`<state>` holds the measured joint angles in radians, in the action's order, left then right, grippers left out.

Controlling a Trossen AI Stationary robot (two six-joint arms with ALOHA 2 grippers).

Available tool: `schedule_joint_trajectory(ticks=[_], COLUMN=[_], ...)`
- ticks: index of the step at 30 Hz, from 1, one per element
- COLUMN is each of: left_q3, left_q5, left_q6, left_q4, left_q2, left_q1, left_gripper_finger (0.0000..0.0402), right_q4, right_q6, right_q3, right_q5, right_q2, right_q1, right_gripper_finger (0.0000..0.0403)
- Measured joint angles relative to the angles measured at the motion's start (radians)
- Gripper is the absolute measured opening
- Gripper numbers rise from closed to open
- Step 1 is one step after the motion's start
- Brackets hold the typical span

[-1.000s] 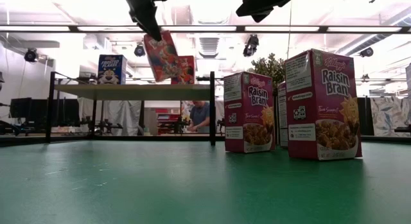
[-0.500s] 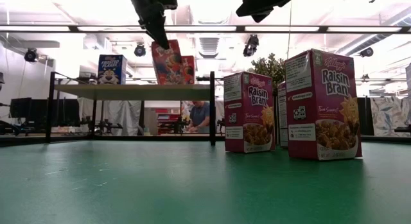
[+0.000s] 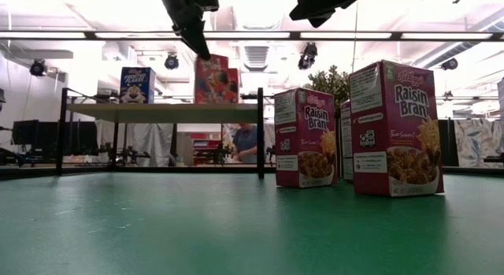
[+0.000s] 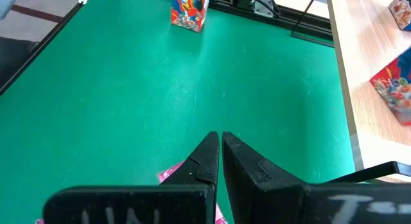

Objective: Stack cereal on shelf
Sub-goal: Put the right red cereal box on the shelf

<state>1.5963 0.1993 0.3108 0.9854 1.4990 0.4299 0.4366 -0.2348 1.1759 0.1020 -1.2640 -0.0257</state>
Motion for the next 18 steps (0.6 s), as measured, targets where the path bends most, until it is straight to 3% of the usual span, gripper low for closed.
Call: schedule_joint_trajectory(ticks=[12, 18], left_q3=[0.059, 0.109], left_q5=[0.000, 0.000], left_q6=[0.025, -0.002], left_q4=[0.040, 0.100], left_q2=[-0.016, -0.061], left_q1=[-0.001, -0.018], left_gripper_finger=[0.0231, 0.0229], right_q4=[-0.001, -0.008], right_q6=[0.000, 0.007], right_q3=[0.000, 0.000], right_q5=[-0.002, -0.079], right_q2=[0.000, 0.000], right_q1=[0.000, 0.000], right_gripper_finger=[0.0011, 0.0011])
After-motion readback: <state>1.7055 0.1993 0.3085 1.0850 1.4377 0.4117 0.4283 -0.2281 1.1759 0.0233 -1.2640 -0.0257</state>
